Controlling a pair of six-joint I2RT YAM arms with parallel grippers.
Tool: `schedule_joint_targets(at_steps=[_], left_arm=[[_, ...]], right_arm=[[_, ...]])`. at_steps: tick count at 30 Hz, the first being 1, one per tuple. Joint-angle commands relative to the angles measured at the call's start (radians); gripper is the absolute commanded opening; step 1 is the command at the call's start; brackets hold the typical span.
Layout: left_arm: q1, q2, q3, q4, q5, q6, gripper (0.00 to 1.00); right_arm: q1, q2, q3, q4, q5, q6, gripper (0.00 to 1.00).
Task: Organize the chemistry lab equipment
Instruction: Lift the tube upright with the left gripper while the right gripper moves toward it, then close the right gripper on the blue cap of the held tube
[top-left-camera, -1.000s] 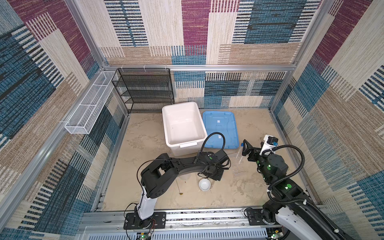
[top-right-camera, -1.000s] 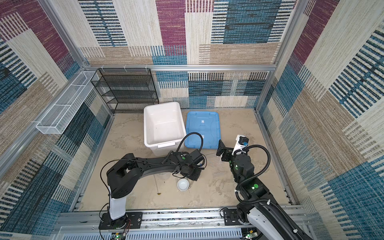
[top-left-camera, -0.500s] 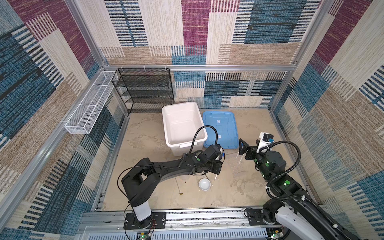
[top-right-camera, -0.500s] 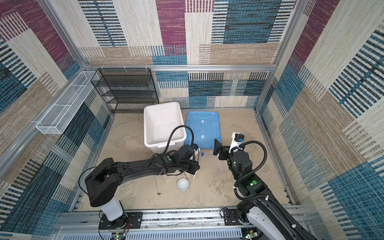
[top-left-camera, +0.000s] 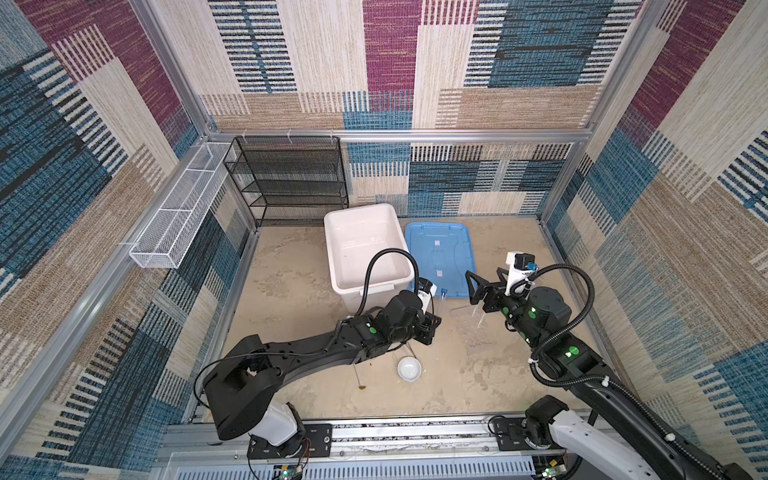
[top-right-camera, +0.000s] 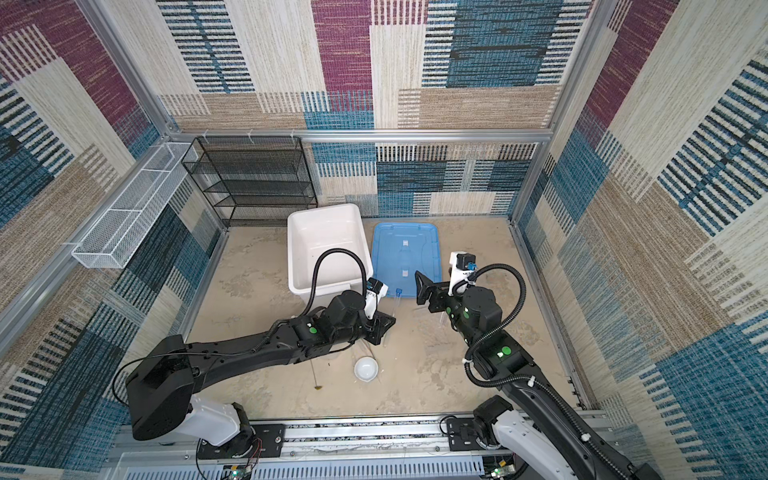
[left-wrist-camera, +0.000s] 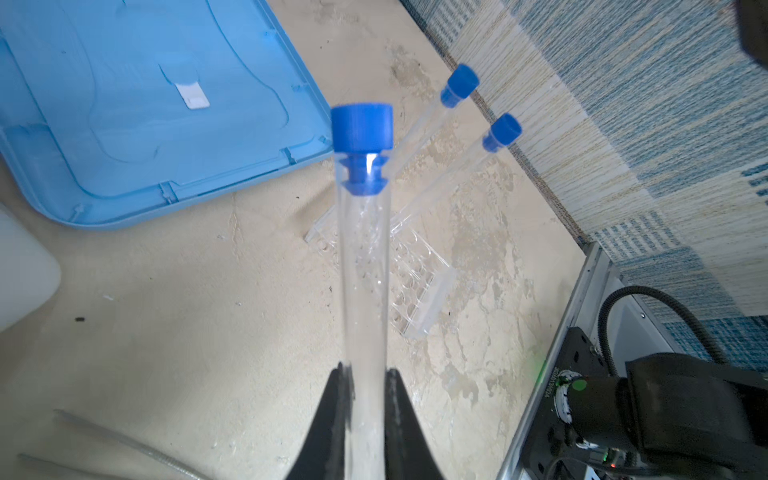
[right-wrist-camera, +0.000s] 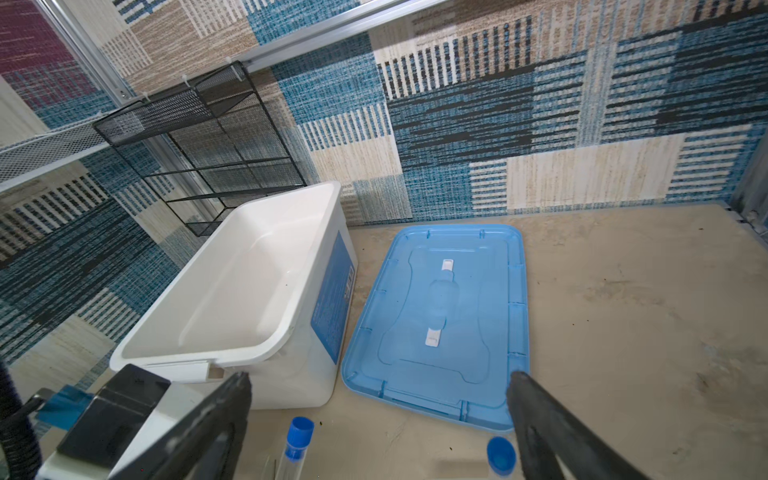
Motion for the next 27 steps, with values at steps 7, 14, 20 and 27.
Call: schedule_joint_targets(at_steps=[7,14,20,27], left_arm=[[0.000,-0.072,-0.062,0.132,-0.056,0.124,0.15],[0.000,-0.095,-0.077,0.131,-0.066,0.131,0.15],[-0.001,-0.097,-0.086,0.140,-0.072,0.141,0.15],[-0.003,-0.104,-0.095,0.145,-0.082,0.147,0.14]], right_arm=[[0.001,0.179,0.098,0.004,-0.343,-0.018,0.80],[0.003,0.227,0.089,0.056,-0.400,0.010,0.68],[0.003,0.284,0.103,0.068,-0.501,0.024,0.58],[0.004,0.315,0.101,0.101,-0.530,0.055,0.45]])
